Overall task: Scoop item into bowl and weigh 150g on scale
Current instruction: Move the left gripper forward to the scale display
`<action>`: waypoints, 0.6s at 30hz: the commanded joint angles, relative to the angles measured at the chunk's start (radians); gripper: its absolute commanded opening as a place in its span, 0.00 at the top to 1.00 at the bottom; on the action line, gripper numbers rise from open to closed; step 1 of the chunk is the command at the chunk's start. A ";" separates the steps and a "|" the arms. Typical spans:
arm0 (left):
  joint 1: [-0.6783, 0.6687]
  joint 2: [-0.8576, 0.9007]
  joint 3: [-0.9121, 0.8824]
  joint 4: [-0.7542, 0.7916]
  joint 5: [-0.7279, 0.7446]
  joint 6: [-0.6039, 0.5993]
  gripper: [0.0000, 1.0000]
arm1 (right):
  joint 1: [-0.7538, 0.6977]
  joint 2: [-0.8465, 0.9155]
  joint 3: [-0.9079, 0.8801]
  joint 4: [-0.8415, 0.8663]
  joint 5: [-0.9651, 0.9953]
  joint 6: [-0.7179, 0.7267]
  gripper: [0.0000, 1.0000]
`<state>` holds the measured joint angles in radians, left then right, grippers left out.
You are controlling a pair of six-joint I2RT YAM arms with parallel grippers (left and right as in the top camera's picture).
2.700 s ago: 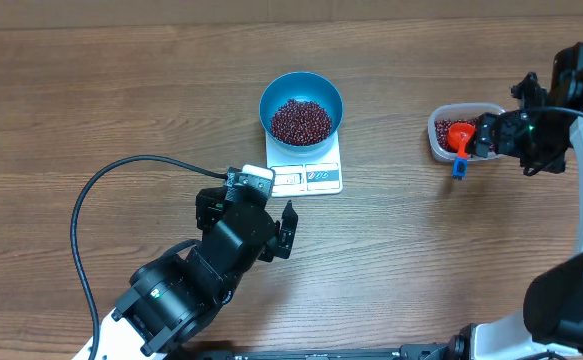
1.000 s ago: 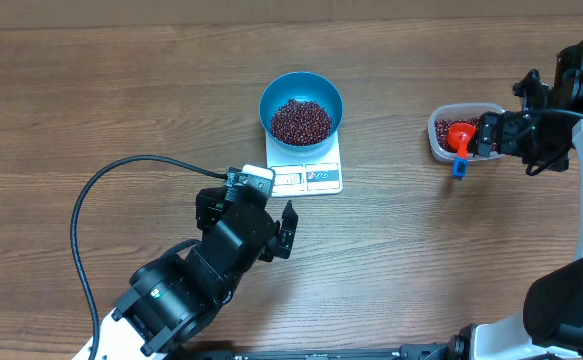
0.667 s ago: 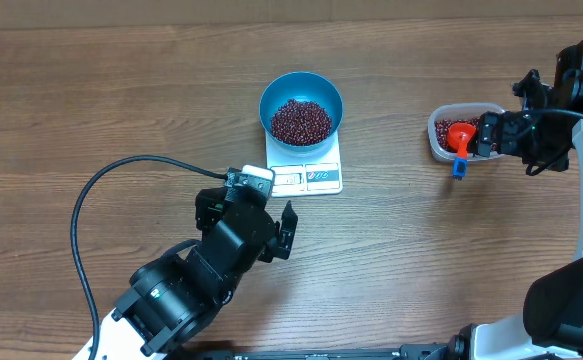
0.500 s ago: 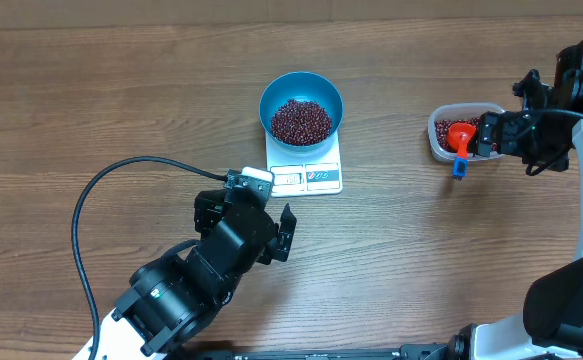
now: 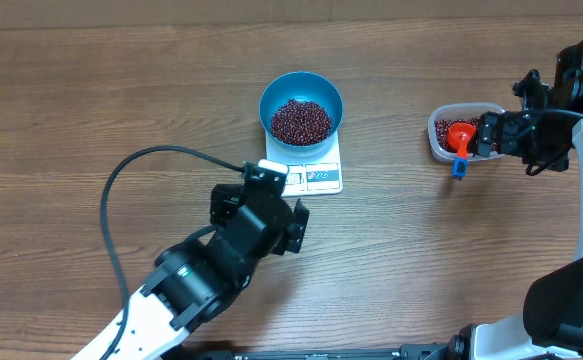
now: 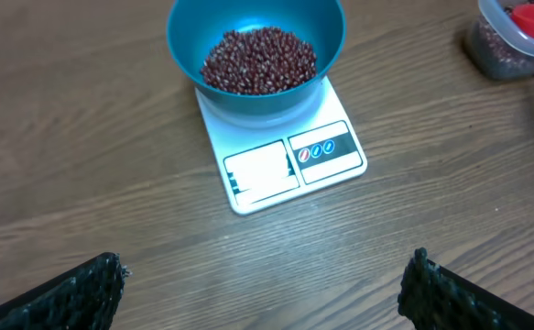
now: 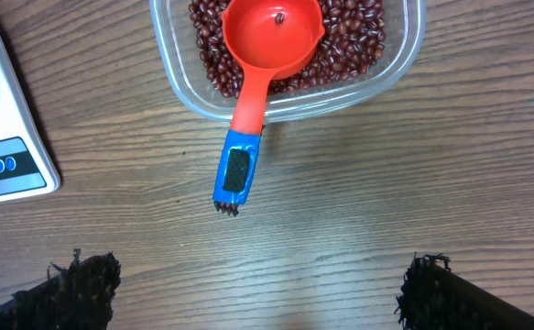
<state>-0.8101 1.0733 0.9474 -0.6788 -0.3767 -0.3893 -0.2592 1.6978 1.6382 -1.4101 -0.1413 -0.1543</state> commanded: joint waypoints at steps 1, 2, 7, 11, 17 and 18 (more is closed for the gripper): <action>0.005 0.066 -0.008 0.011 0.015 -0.088 0.00 | 0.002 -0.020 0.023 0.002 0.006 -0.004 0.00; 0.005 0.090 -0.008 0.011 0.015 -0.112 0.00 | 0.002 -0.020 0.023 0.002 0.006 -0.004 0.00; 0.005 0.203 -0.008 0.024 0.015 -0.245 0.00 | 0.002 -0.020 0.023 0.002 0.006 -0.004 0.00; 0.005 0.285 -0.008 0.051 0.014 -0.319 0.00 | 0.002 -0.020 0.023 0.002 0.006 -0.004 0.00; 0.005 0.371 -0.008 0.134 0.017 -0.375 0.00 | 0.002 -0.020 0.023 0.002 0.006 -0.004 0.00; 0.005 0.380 -0.008 0.148 0.020 -0.375 0.00 | 0.002 -0.020 0.023 0.002 0.006 -0.004 0.00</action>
<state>-0.8101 1.4284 0.9474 -0.5518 -0.3656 -0.7090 -0.2596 1.6978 1.6382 -1.4097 -0.1413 -0.1543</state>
